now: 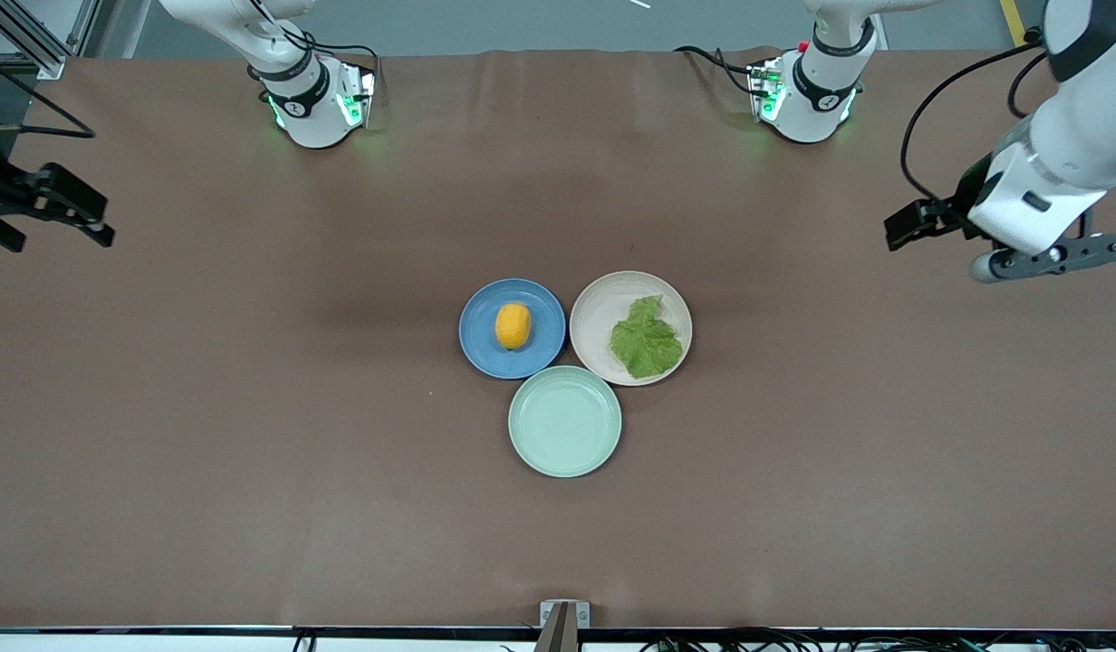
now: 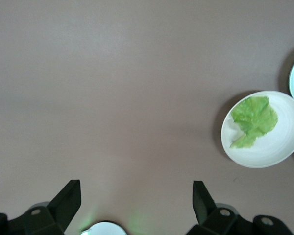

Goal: Pick lemon and lettuce from plates
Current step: 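Move the right gripper toward the lemon while the left gripper approaches the lettuce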

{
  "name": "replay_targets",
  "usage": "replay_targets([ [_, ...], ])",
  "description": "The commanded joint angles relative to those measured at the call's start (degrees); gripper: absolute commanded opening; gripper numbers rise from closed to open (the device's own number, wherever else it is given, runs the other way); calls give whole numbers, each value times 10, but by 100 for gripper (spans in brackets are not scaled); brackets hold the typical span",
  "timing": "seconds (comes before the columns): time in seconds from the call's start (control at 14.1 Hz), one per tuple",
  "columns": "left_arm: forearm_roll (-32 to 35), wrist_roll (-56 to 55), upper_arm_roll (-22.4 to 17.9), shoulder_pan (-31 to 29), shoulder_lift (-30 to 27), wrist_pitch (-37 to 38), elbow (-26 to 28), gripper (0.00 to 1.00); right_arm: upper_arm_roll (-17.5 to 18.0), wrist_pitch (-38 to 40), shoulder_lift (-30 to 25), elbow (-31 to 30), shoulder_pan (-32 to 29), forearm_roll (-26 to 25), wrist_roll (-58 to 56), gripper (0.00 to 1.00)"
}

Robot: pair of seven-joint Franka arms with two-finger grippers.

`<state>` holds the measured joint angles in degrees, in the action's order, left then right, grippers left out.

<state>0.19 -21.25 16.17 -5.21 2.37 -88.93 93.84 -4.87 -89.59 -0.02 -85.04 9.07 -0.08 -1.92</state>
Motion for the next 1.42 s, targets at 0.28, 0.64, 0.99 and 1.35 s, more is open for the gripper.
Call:
replay_targets([
  [0.28,-4,-201,53,5,61,-77,32,100,-3,-8,74,8,146,-2,88,100],
  [0.64,-2,-297,55,40,86,-191,103,100,-3,-44,115,4,192,0,105,100],
  [0.99,-2,-466,55,90,119,-276,151,91,-3,-45,161,8,246,-1,108,100],
  [1.35,-2,-662,55,134,193,-358,151,76,-3,-80,183,-4,288,37,215,100],
])
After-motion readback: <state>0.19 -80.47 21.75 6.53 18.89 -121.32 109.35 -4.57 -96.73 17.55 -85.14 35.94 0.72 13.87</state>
